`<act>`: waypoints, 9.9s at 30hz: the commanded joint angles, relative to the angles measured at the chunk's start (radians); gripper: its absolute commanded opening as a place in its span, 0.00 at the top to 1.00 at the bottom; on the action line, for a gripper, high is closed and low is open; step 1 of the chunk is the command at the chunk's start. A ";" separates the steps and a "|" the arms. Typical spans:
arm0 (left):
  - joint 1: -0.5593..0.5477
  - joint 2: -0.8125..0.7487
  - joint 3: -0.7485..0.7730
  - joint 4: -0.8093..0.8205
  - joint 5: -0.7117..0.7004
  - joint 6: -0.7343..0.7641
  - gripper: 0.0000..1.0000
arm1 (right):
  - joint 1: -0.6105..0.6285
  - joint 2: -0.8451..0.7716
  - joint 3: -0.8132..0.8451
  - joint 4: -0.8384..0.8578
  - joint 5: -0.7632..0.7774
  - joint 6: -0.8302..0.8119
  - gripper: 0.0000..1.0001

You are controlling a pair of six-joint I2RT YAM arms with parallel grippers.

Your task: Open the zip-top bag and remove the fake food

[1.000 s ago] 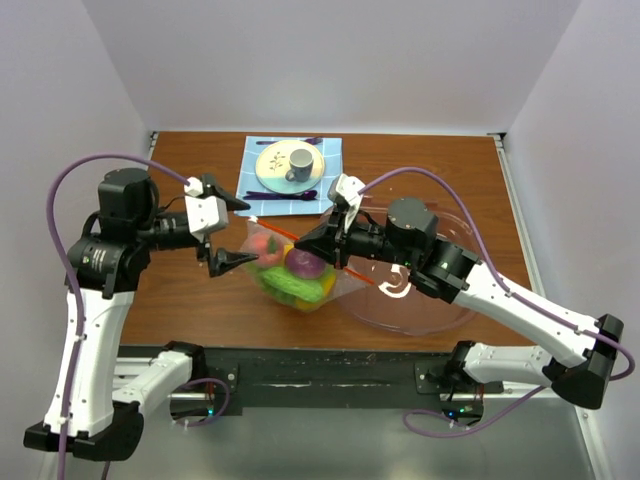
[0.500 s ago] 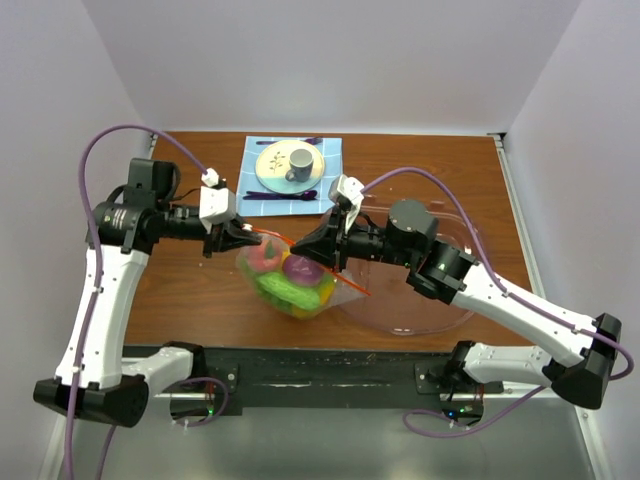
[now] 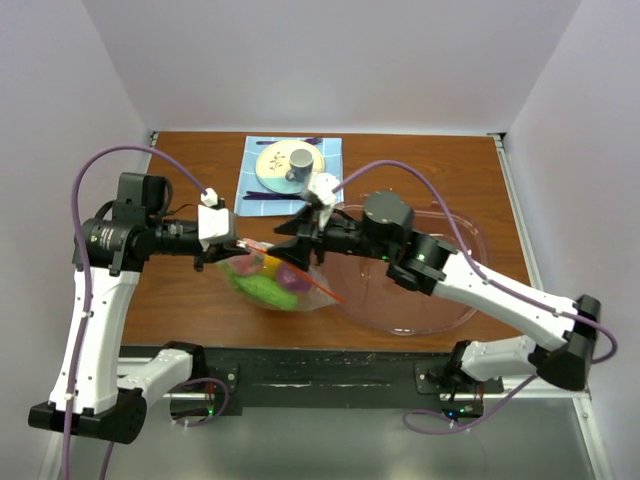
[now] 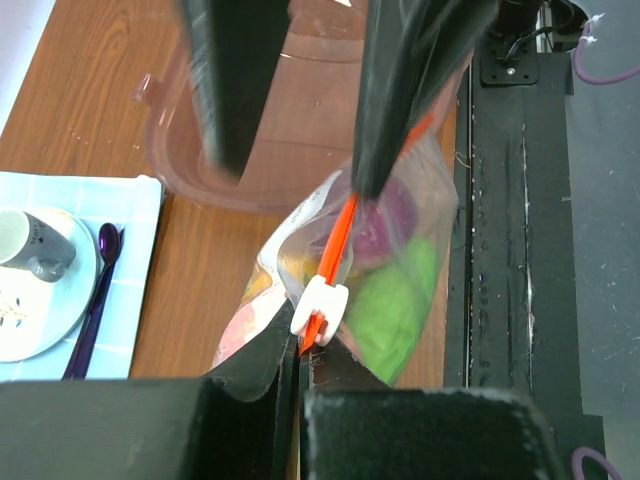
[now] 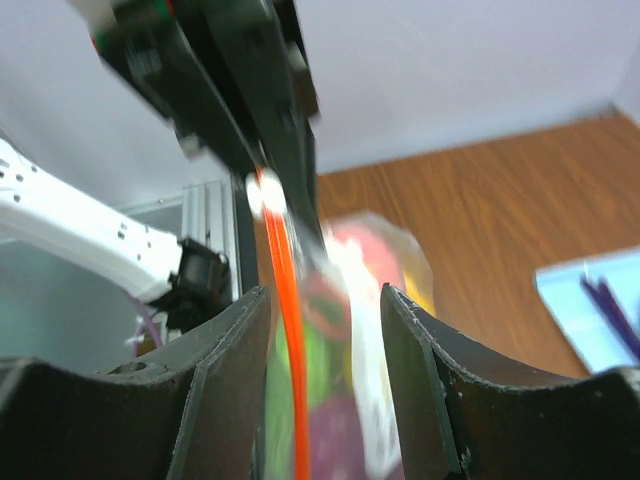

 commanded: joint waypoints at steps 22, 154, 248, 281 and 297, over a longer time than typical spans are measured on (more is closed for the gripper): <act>0.003 -0.039 -0.030 0.002 -0.009 -0.014 0.99 | 0.124 0.197 0.282 -0.088 0.040 -0.194 0.72; 0.013 -0.036 0.065 0.421 -0.362 -0.295 1.00 | -0.004 -0.281 -0.373 -0.351 0.477 0.053 1.00; 0.173 -0.152 -0.338 0.004 -0.126 0.150 0.84 | 0.306 0.283 0.105 -0.147 0.909 0.300 0.94; 0.173 -0.172 -0.308 0.539 -0.469 -0.313 0.60 | 0.233 0.398 0.067 -0.120 0.773 0.412 0.49; 0.185 0.036 -0.251 0.332 -0.184 -0.197 0.21 | 0.236 0.389 -0.048 -0.108 0.813 0.440 0.26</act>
